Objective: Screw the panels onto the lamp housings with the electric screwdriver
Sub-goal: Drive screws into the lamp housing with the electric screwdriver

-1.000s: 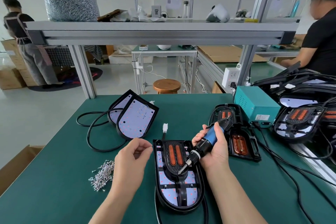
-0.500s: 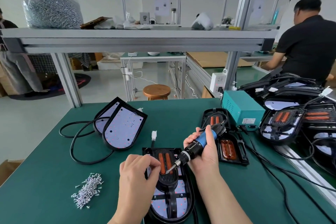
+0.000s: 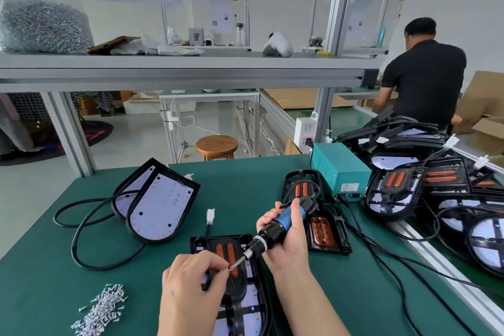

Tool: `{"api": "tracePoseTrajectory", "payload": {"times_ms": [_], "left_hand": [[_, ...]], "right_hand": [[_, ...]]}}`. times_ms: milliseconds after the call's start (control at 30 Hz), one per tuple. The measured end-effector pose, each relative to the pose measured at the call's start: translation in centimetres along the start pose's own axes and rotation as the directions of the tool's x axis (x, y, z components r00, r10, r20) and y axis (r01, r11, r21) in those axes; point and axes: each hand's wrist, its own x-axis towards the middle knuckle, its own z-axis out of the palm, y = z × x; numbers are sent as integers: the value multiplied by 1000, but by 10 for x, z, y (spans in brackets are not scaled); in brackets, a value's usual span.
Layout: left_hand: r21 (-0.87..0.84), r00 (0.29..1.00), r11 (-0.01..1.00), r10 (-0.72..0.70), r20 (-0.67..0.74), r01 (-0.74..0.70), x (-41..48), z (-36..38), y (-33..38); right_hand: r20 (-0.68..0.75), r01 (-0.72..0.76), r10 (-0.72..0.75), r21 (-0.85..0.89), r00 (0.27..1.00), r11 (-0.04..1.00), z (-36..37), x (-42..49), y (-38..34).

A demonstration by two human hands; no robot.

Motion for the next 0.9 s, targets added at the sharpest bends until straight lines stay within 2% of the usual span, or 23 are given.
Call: {"api": "tracePoseTrajectory", "payload": {"times_ms": [267, 400, 500, 633, 900], "left_hand": [[-14, 1000, 1000, 9, -12, -9, -1, 2, -1], [106, 981, 981, 174, -86, -165, -1, 8, -12], [241, 929, 925, 337, -156, -295, -1, 13, -15], [346, 859, 861, 461, -223, -372, -4, 17, -15], [371, 840, 865, 455, -296, -338, -5, 18, -20]], "right_hand": [[-5, 7, -7, -4, 1000, 1000, 0, 1, 0], [-7, 5, -5, -20, 1000, 1000, -2, 2, 1], [-15, 11, -11, -35, 1000, 999, -3, 2, 2], [-21, -10, 9, -39, 1000, 999, -4, 1, 4], [-1, -49, 49, -6, 999, 999, -1, -1, 8]]}}
